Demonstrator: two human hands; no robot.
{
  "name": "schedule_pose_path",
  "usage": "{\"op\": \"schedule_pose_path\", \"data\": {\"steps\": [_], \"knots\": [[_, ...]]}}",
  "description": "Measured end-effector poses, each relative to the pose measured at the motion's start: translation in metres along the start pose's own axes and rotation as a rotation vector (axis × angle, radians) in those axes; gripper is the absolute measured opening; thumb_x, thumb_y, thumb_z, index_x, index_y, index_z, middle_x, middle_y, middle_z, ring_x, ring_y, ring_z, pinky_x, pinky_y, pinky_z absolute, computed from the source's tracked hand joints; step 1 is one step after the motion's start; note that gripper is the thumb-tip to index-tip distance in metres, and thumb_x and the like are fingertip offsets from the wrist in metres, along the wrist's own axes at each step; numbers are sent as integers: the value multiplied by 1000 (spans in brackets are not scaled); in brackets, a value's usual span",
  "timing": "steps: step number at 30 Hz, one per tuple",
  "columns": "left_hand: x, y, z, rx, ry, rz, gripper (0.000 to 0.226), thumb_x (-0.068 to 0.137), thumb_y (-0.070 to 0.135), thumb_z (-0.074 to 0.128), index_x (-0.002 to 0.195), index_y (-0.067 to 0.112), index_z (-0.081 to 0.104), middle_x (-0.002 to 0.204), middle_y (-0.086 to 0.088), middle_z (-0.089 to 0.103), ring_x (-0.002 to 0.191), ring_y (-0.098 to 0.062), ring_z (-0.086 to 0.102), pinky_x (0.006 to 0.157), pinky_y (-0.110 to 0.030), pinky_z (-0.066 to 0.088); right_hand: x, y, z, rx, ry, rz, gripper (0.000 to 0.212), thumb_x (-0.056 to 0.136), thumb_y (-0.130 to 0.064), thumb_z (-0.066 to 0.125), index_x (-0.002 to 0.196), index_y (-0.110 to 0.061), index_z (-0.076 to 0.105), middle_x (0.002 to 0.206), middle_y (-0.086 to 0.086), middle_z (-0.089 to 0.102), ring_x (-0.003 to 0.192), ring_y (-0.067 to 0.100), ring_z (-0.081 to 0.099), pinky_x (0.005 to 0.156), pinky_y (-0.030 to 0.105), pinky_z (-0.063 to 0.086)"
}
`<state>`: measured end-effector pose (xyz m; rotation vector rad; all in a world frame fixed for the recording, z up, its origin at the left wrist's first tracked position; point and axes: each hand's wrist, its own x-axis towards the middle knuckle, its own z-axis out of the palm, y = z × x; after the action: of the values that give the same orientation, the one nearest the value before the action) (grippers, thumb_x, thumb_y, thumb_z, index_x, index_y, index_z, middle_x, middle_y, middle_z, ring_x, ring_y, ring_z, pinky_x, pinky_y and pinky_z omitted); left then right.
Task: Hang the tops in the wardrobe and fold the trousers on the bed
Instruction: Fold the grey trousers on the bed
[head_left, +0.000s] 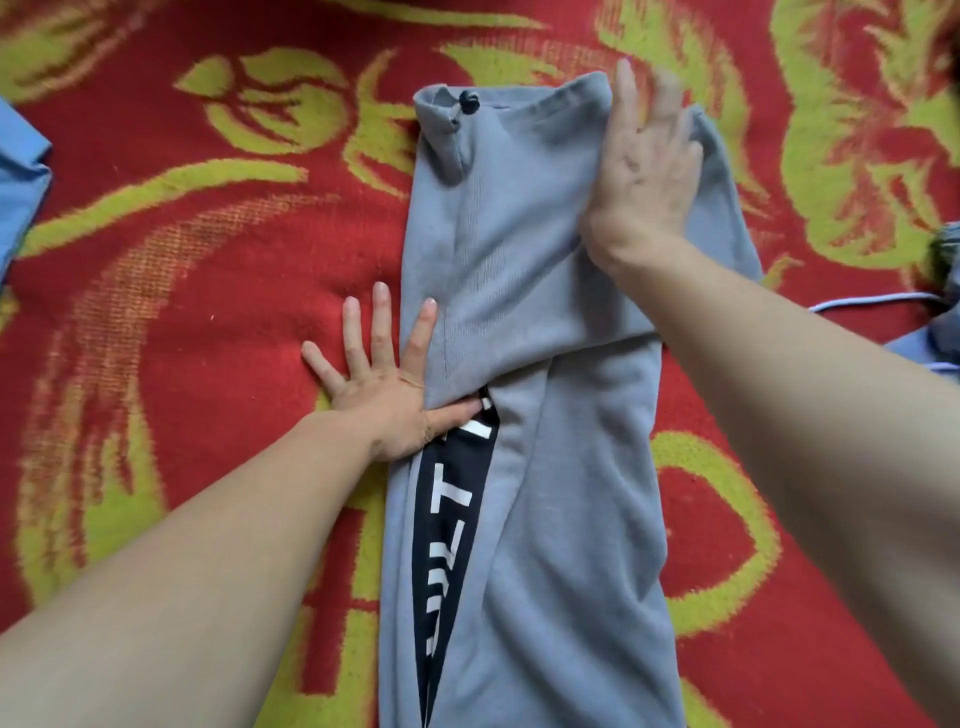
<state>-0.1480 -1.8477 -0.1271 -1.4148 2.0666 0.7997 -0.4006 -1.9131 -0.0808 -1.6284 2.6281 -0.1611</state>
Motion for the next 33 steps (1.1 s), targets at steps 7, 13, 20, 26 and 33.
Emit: {"op": "schedule_pose_path", "data": {"steps": [7,13,20,26,33], "knots": [[2,-2,1,-7,-8,5,113,43,99,3,126,46,-52,133,-2,-64,120,-29,-59,97,-74,-21,37,-73,5,225,-399,-452,41,96,-30,53,132,-10,52,134,13,49,117,30,54,89,39,47],[3,-3,1,-15,-16,18,111,45,97,4,126,47,-51,131,-2,-65,118,-29,-61,92,-71,-27,49,-88,23,264,-97,-209,27,95,-17,47,122,-12,47,126,10,49,108,30,56,73,39,40],[3,-5,2,-16,-16,30,110,46,98,5,126,47,-52,131,-2,-65,117,-28,-62,88,-69,-31,62,-99,4,41,-284,-377,45,82,-54,43,105,-21,62,108,8,59,109,31,51,101,47,29],[3,-4,2,-10,-13,28,108,48,97,2,126,46,-52,132,-2,-64,118,-29,-62,91,-70,-28,61,-109,14,-11,-213,-383,36,100,-42,44,125,-18,56,130,11,55,124,32,48,102,44,33],[4,-4,4,-7,12,18,108,48,96,-1,130,46,-49,132,-1,-64,119,-28,-60,95,-72,-25,-26,-96,7,537,255,-37,60,90,-49,60,141,-18,50,148,9,42,140,24,37,115,35,25]]}}
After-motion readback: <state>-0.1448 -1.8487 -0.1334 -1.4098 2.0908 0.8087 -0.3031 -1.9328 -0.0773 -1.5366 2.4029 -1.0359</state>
